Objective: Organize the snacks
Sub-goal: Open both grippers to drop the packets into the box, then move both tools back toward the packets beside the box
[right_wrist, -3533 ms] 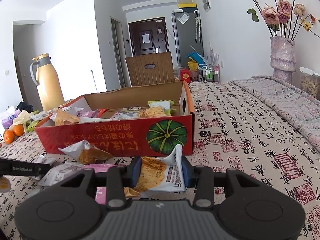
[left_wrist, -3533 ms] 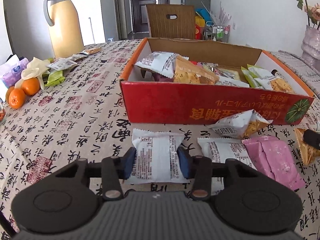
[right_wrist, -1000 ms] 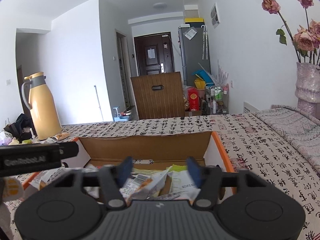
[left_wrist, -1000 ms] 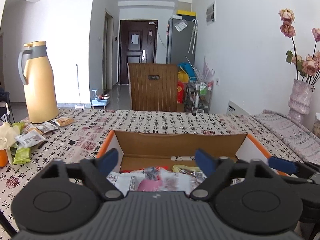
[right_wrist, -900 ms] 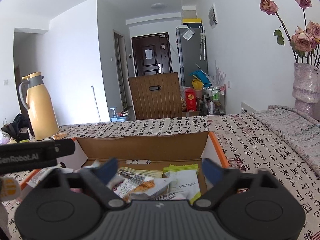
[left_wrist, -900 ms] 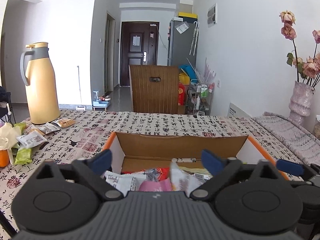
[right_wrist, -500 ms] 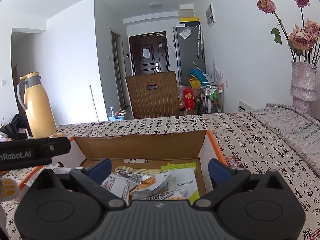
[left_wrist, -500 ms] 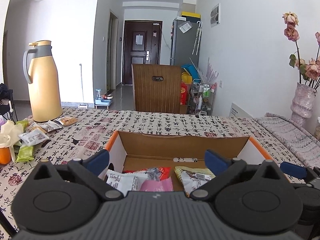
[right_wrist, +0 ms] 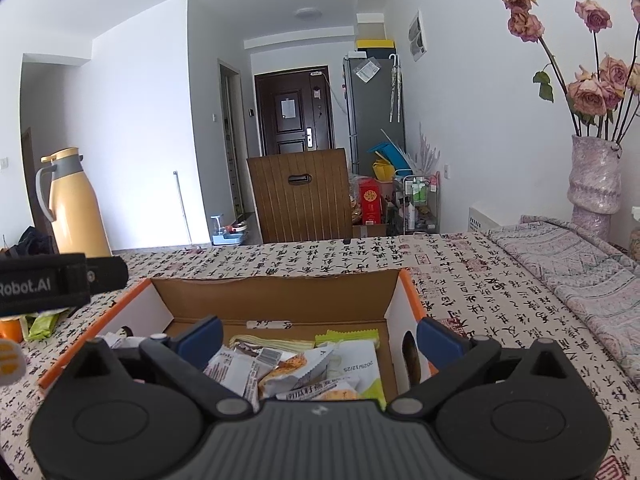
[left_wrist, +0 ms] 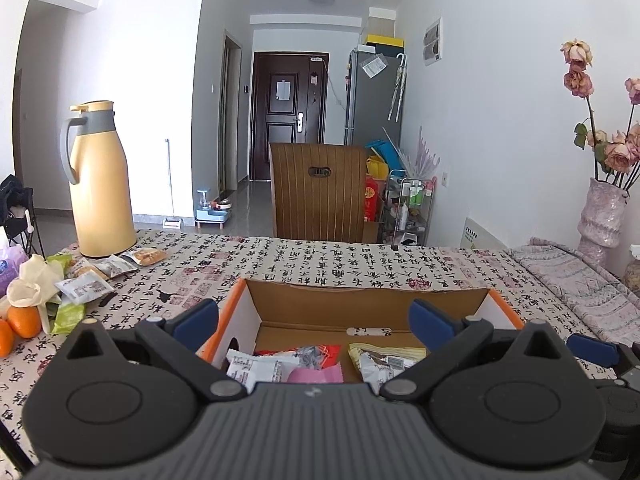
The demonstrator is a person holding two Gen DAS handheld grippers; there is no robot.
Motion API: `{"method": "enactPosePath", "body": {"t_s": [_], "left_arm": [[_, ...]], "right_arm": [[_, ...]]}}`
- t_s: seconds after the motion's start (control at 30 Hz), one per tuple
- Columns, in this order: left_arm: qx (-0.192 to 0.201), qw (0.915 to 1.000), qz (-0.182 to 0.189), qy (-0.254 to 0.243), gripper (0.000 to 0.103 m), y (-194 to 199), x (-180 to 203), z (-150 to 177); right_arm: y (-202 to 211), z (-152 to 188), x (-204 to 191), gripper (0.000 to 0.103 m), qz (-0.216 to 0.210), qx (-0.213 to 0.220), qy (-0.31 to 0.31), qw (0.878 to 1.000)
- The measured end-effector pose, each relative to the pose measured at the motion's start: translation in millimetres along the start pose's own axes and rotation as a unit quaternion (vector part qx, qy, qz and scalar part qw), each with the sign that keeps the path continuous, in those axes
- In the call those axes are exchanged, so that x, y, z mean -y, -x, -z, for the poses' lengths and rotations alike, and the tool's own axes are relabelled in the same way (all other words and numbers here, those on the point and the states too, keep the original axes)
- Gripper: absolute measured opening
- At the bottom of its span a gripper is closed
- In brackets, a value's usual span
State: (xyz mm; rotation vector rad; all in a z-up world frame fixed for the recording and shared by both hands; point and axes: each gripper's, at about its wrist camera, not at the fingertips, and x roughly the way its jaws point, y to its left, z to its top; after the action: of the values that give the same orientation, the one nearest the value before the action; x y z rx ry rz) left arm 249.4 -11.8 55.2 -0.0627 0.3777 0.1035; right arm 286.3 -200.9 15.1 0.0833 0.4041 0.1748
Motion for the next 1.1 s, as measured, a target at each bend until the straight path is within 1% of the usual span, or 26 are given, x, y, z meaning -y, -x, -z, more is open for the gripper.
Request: {"method": "enactPosePath", "body": {"t_s": [0.3,0.6,0.8,1.1], "left_arm": [[0.003,1.0000,0.004,-0.005,0.103,34.1,-7.3,6.2],[-0.014,0.9999,0.005,-0.009,0.103,59.9,-22.0,26.8],[-0.037,0.9993,0.003,-0.010,0.103,68.4,-32.4,47.1],[-0.083,0.9964,-0.002,-0.017,0.103,70.8,-47.1,81.0]], "right_arm": [[35.8,8.7,-6.2,0.103,-0.003,-0.007,0.010,1.000],[66.9,29.7,-12.8,0.103,-0.012,-0.025,0.020,0.999],[78.1,51.4,-17.9,0.103,-0.018,-0.053,0.025,0.998],[80.1,81.1,-27.4,0.103,-0.024,-0.102,0.039,0.994]]}}
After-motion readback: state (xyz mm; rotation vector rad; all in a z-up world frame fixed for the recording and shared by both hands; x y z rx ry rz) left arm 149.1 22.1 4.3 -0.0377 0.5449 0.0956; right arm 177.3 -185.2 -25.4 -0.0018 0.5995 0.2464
